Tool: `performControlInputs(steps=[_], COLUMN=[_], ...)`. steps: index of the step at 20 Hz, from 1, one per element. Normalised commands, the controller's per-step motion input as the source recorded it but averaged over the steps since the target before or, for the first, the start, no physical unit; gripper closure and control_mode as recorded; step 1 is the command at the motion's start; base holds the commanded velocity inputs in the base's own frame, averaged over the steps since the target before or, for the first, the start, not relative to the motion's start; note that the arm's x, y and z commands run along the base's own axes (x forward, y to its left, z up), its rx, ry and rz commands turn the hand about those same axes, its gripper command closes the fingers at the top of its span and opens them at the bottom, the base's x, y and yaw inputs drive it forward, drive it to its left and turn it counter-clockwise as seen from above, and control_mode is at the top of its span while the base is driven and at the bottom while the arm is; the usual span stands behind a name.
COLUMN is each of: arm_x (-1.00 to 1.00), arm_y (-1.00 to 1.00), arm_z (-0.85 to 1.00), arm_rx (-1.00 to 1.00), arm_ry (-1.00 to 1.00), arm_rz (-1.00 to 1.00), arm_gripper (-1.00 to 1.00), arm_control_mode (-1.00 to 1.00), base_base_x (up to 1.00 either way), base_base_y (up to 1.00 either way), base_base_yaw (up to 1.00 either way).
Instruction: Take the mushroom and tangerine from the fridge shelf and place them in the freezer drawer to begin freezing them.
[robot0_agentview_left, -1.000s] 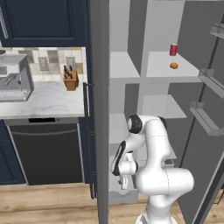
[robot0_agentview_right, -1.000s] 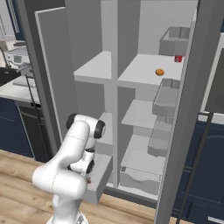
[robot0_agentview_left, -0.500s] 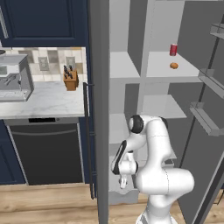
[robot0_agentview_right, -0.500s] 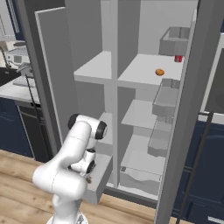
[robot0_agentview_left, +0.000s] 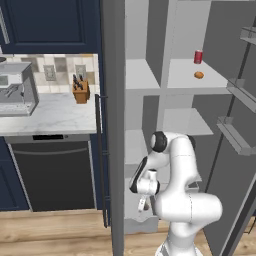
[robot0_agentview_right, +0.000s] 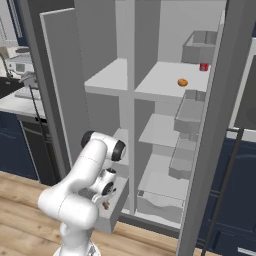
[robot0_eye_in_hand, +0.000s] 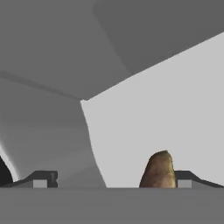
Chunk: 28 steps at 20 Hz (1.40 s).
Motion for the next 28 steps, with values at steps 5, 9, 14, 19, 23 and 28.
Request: performControlInputs(steps=[5, 9, 14, 19, 23, 28], arm_x=[0.24, 0.14, 0.02, 0.00, 0.00, 0.00], arm_y=[0.02, 0.09, -0.03, 0.00, 0.01, -0.03], arm_z=[0.00, 0.00, -0.07, -0.23, -0.31, -0.24], arm_rx=[0.00, 0.00, 0.00, -0.03, -0.07, -0.09], arm_ry=[0.10, 0.07, 0.02, 0.00, 0.00, 0.00], arm_rz=[-0.23, -0.28, -0.09, 0.00, 0.00, -0.06], arm_gripper=[-1.00, -1.00, -1.00, -1.00, -1.00, -1.00], arm_control_mode=[-1.00, -1.00, -1.00, -1.00, -1.00, -1.00], base_base_x=[0.00, 0.00, 0.00, 0.00, 0.00, 0.00], base_base_y=[0.00, 0.00, 0.00, 0.00, 0.00, 0.00], base_base_yaw=[0.00, 0.00, 0.00, 0.00, 0.00, 0.00])
